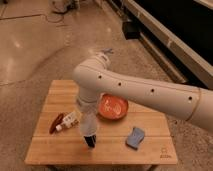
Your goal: Place the ceramic cup over the eraser
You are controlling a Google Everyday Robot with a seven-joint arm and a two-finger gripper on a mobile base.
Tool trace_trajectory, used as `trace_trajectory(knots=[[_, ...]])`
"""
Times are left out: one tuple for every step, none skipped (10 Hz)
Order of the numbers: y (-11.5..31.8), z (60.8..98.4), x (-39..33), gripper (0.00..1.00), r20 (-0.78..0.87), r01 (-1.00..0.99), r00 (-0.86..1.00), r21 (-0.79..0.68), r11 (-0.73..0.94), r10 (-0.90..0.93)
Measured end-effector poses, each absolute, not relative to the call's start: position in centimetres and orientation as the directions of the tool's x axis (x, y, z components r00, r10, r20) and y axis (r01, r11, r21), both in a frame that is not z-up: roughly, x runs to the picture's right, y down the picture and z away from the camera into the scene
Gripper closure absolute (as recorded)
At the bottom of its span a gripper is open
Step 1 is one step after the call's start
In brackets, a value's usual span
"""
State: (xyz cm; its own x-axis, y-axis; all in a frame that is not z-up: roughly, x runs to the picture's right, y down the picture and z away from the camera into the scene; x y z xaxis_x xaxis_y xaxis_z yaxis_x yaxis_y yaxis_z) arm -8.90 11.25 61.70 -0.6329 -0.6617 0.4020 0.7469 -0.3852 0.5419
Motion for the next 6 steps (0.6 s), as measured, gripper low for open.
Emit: trace_trajectory(knots=[[11.6,61.9,-9.0,1.00,0.400,0.746,-0.632,0.545,-0.383,-0.664],[11.9,62.0,-9.1,1.00,0.400,0.746,-0.632,0.547,-0.381,-0.664],[12.3,62.1,-9.1,1.00,0.401,0.746,-0.632,0.548,-0.379,-0.663],[12.6,62.2,-9.0,1.00,0.402,0.746,-0.632,0.548,-0.379,-0.662],[12.8,62.4,-8.9,1.00,0.403,0.746,-0.632,0.547,-0.380,-0.662],[13.0,62.5,-8.8,1.00,0.403,0.747,-0.633,0.544,-0.382,-0.661]])
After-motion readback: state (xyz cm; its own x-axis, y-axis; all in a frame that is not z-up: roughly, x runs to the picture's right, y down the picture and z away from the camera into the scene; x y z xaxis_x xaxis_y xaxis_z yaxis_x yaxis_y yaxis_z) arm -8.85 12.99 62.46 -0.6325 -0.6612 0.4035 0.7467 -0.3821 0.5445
